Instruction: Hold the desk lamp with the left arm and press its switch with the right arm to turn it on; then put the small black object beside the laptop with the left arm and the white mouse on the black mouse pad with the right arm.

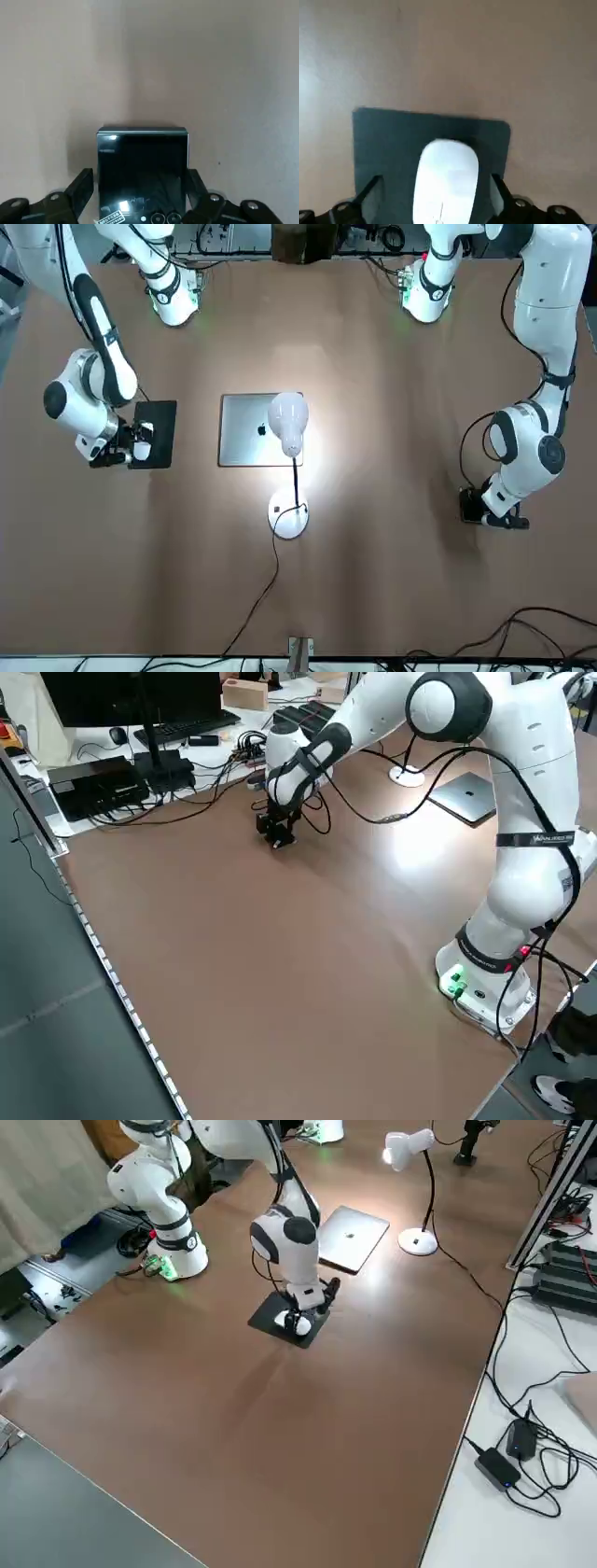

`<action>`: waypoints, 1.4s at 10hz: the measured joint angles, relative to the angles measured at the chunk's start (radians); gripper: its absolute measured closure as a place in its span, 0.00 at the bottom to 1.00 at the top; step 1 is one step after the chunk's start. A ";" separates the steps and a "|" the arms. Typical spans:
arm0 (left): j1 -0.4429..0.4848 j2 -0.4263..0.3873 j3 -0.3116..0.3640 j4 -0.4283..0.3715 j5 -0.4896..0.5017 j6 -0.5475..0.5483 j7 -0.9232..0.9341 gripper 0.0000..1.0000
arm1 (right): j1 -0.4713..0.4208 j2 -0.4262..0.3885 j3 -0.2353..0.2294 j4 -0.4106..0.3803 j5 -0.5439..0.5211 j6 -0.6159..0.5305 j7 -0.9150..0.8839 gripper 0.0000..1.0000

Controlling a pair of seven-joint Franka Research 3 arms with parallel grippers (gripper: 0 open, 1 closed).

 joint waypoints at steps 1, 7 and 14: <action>-0.001 0.003 0.000 0.000 0.000 0.002 0.000 0.10 | 0.004 -0.044 0.000 0.056 0.000 -0.057 0.013 0.00; 0.001 0.019 0.001 0.002 0.000 0.022 0.001 0.20 | -0.036 -0.103 -0.023 0.692 -0.088 -0.756 0.069 0.00; -0.015 -0.102 -0.059 -0.067 0.000 0.005 -0.027 0.20 | -0.015 -0.097 -0.027 0.927 -0.179 -0.982 0.091 0.00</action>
